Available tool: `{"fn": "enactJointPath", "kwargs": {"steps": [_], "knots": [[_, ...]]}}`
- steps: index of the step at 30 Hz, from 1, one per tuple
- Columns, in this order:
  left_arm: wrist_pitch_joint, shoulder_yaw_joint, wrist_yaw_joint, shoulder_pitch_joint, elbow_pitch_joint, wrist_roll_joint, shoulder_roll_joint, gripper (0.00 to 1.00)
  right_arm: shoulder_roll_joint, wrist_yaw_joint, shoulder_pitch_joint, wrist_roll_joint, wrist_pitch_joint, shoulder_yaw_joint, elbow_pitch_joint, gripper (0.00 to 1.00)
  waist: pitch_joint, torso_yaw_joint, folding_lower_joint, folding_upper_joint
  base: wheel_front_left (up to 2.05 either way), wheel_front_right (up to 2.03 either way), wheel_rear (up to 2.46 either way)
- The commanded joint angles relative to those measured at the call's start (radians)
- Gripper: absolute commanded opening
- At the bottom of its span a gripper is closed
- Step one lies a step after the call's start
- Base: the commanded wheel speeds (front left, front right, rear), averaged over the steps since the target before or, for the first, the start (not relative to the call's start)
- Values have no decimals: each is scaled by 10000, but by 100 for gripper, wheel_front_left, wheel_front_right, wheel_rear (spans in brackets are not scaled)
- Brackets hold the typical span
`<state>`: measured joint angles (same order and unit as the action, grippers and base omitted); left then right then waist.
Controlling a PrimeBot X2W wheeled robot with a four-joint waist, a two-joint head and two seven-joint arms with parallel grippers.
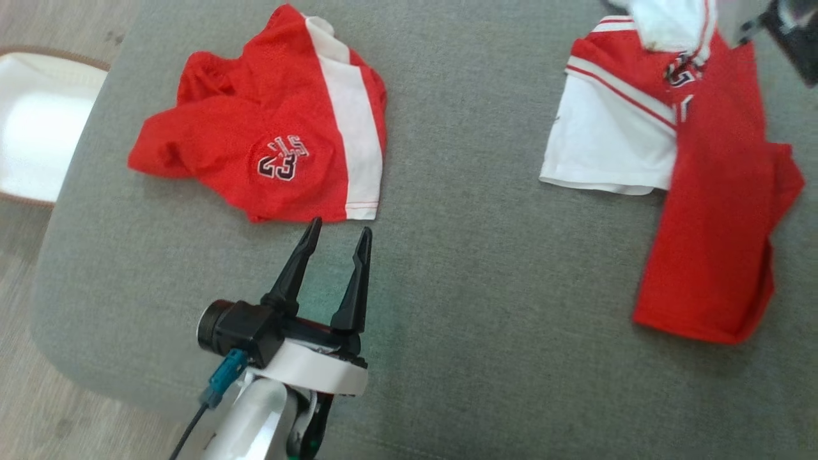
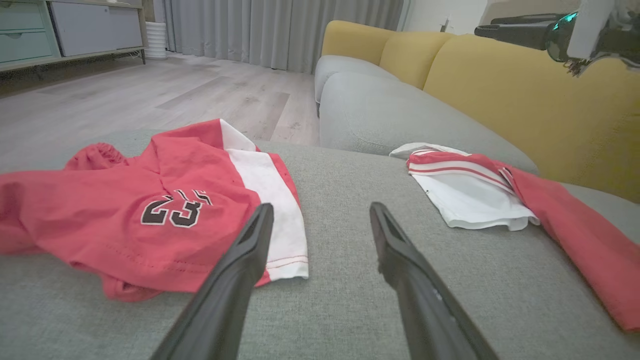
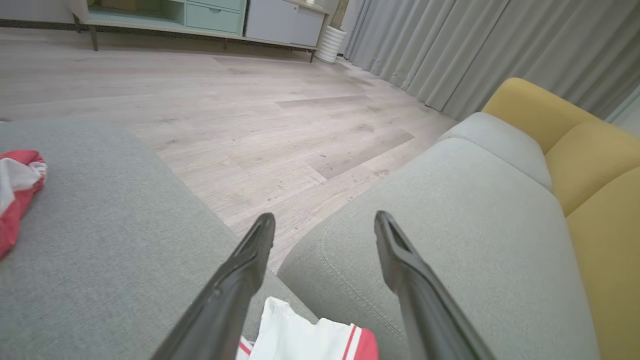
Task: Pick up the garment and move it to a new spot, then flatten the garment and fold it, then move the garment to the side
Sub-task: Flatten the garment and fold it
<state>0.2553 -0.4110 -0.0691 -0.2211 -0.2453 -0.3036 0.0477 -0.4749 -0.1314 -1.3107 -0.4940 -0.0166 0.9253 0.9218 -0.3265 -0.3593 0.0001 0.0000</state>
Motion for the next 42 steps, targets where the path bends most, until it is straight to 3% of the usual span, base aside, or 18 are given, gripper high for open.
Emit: {"fn": "enactJointPath", "kwargs": {"steps": [1, 13, 19, 27, 36, 42], "knots": [[65, 390, 54, -186, 280, 22, 26, 100, 17, 7, -206, -165, -150, 49, -100, 100, 147, 157, -1, 0, 0, 0, 0], [65, 1067, -52, 189, 261, 524, 26, 100, 23, 7, 904, -1676, -1995, 1073, -10, 100, 1496, 1394, -1, 0, 0, 0, 0], [65, 1450, -104, 609, 295, 661, 26, 100, 184, 7, 2203, -1919, -2424, 378, -334, 100, 2248, 2061, -1, 0, 0, 0, 0], [65, 1614, -145, 1088, 394, 791, 26, 100, 576, 7, 5663, -501, -2449, -3011, -2772, 100, 2869, 2658, -1, 0, 0, 0, 0], [65, 1609, -126, 1462, 483, 777, 26, 100, 2674, 7, 10722, 2431, -2450, -6572, -6024, 100, 3187, 2956, -1, 0, 0, 0, 0], [65, 1489, -127, 1607, 498, 756, 26, 100, 3823, 7, 12255, 3390, -2451, -7801, -6894, 100, 3234, 2953, -1, 0, 0, 0, 0]]}}
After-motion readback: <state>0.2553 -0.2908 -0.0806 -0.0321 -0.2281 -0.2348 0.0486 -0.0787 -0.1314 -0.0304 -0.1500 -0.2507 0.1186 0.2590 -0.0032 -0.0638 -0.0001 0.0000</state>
